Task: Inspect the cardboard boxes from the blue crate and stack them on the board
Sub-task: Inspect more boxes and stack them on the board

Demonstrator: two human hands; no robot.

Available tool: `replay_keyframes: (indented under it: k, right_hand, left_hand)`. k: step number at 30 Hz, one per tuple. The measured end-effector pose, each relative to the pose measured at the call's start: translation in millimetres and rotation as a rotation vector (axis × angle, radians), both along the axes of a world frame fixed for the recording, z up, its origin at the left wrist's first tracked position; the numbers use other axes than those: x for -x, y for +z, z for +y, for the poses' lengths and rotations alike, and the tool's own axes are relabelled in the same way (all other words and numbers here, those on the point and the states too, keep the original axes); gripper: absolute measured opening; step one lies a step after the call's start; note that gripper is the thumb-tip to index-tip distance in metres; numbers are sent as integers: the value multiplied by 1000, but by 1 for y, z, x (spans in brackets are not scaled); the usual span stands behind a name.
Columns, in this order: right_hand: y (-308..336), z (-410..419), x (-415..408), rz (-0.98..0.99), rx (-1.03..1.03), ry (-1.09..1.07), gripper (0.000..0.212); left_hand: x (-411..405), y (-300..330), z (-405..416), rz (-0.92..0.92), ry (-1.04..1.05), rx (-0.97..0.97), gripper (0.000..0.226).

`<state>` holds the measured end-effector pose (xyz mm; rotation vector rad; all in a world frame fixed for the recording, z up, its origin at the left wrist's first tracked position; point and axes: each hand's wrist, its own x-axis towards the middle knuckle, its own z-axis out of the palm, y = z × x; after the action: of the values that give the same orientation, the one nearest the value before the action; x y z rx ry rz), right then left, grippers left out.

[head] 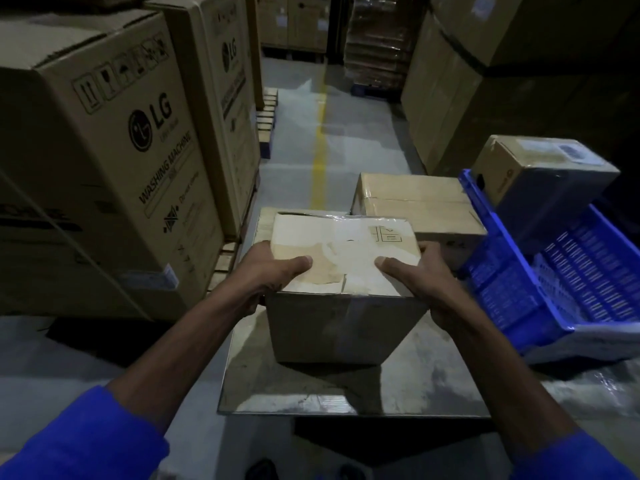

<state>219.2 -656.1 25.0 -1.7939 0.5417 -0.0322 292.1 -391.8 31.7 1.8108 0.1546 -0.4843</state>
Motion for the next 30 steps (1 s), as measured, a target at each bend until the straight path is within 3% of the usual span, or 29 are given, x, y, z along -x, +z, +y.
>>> replay_keyframes:
  k: [7,10,13,18,23,27,30]
  right_hand:
    - [-3,-3,2,-23,-25,29,74]
    - [-2,-3,1,-36,-48,28,72]
    - [-3,-3,4,-43,-112,9,68]
    - [-5,-10,10,-21,-204,-1,74]
    - [-4,-30,20,-14,-236,-37,73]
    - [-1,-52,34,-22,-326,-72,43]
    - [-1,-66,45,-17,-424,-107,38]
  left_hand:
    - [0,-9,-1,8,-4,-15,52]
    - [-3,-6,1,30,-11,-12,74]
    - [-1,-8,1,28,-6,3,72]
    - [-3,-36,14,249,55,302,63]
    - [7,-73,6,317,48,135,38]
    - [16,-114,0,406,24,34,65]
    - [25,-132,-2,475,27,50,75]
